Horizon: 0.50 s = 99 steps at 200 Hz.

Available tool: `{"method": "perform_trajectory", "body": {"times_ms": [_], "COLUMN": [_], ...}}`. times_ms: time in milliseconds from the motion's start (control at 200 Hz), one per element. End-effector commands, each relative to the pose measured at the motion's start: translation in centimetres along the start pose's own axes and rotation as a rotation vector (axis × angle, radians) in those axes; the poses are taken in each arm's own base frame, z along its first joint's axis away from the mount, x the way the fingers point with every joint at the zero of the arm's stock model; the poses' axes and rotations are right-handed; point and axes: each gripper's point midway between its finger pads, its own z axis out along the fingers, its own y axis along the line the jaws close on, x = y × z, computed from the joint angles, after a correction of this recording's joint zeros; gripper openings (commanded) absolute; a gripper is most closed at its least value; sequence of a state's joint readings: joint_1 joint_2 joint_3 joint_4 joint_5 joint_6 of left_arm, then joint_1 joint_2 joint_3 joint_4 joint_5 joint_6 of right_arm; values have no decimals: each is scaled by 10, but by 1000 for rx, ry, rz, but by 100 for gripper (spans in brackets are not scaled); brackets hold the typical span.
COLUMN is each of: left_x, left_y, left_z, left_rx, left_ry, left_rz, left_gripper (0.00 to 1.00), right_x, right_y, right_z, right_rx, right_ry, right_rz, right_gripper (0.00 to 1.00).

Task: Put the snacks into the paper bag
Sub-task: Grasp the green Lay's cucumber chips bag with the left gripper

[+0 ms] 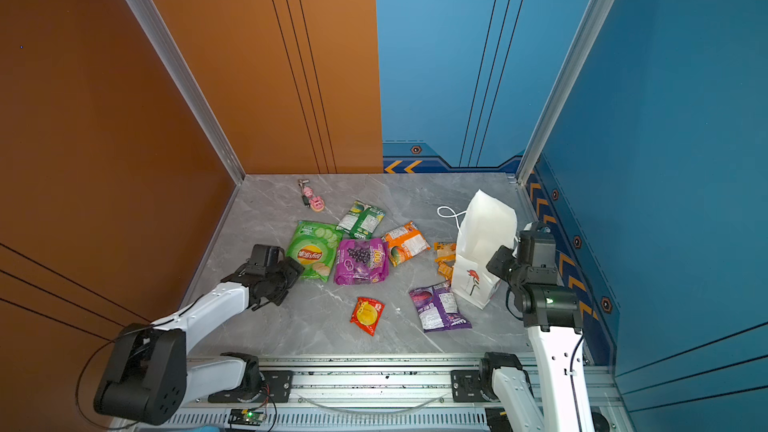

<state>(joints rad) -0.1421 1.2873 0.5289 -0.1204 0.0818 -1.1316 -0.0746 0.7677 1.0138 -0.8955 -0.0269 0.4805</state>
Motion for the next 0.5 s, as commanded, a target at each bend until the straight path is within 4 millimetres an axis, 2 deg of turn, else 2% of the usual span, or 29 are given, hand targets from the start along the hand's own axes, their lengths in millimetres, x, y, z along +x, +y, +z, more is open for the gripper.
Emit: {"method": "perform_trajectory", "body": {"times_ms": [0,180,375,491], "left_x": [8,9,2,-5], "left_y": [0,12,22,22], "left_z": [19,35,42,40], "left_rx": [15,-43,-77,-72], "left_ry": [67,90,79,62], "left_rz": [-39,-66,-82,-77], "left_gripper": [79,63,29,14], "right_x": [-3,-4,-5,-6], "right_y": [7,7,6,6], "right_z": [-1,0,1,1], "right_rx": [-36,-35,-31,-29], "right_ry": [-14,-16,-23,-27], "right_rz": [12,10,18,18], "right_gripper": [0,0,0,0]}}
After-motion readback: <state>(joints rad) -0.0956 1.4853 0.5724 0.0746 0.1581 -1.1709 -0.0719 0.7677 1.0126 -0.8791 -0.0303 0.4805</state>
